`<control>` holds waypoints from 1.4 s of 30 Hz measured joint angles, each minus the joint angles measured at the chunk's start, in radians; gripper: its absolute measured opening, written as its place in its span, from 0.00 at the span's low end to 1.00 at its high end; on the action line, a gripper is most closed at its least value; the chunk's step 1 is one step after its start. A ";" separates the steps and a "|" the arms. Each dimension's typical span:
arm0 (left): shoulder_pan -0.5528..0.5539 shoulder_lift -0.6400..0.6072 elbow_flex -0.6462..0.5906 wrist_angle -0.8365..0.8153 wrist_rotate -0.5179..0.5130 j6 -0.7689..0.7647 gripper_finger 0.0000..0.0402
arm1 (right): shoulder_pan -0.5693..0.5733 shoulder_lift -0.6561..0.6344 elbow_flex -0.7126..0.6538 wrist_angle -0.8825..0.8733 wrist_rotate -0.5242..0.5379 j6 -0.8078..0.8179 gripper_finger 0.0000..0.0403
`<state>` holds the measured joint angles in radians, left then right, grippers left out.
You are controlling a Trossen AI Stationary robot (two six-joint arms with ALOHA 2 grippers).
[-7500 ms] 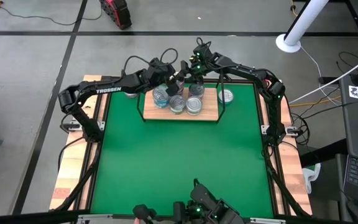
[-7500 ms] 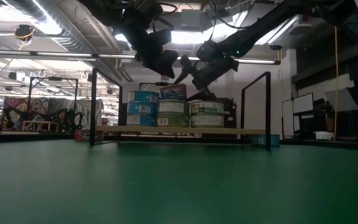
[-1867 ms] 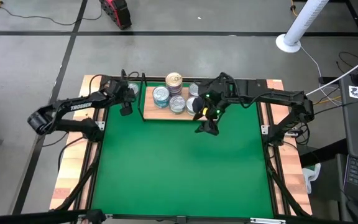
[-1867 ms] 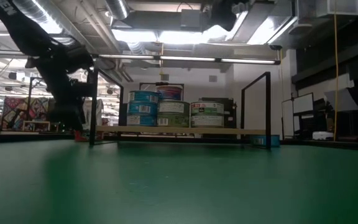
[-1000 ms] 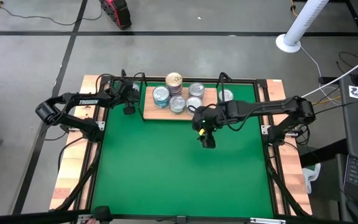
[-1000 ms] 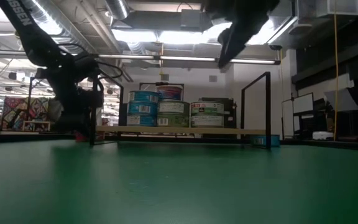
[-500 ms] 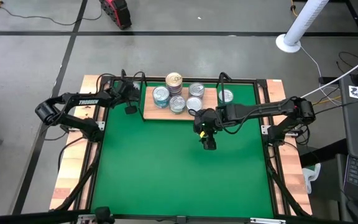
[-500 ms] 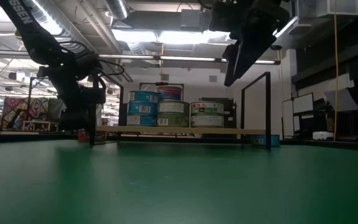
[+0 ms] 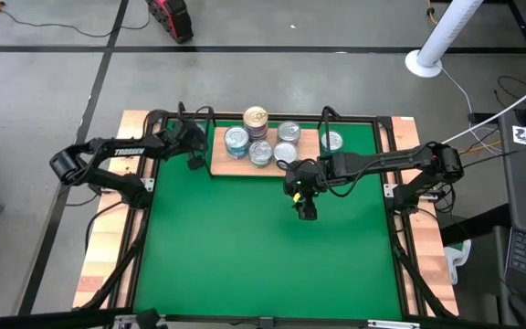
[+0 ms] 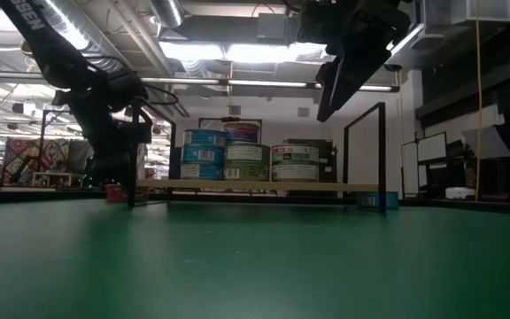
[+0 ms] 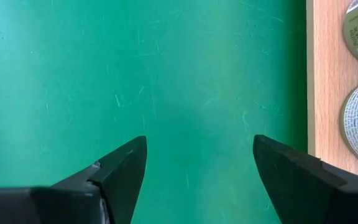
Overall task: Stack canned seafood by type on shelf
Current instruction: Stack the red tuna can on top of the red tuna can on the shelf
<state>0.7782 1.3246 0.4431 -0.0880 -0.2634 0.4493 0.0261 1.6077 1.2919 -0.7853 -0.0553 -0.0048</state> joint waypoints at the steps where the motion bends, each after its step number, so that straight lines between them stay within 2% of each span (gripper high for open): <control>1: -0.006 -0.005 -0.001 -0.003 0.001 -0.021 0.00 | 0.000 0.000 0.000 0.000 0.000 0.000 0.73; 6: -0.031 -0.051 -0.004 -0.040 0.016 -0.099 0.00 | 0.000 0.000 0.000 0.000 0.000 0.000 0.73; 14: -0.080 -0.139 -0.003 -0.227 0.016 -0.228 0.00 | 0.000 0.000 0.000 0.002 0.000 0.000 0.73; 20: -0.160 -0.178 -0.003 -0.325 0.004 -0.363 0.00 | 0.000 0.000 0.000 0.020 -0.001 0.000 0.73; 33: -0.385 -0.205 -0.005 -0.342 0.013 -0.461 0.00 | 0.000 0.000 0.000 0.029 -0.001 0.000 0.73; 42: -0.463 -0.205 -0.005 -0.338 0.019 -0.456 0.00 | 0.000 0.000 0.000 0.029 -0.001 0.000 0.73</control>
<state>0.3148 1.1194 0.4377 -0.4259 -0.2444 -0.0062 0.0261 1.6077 1.2919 -0.7567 -0.0559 -0.0048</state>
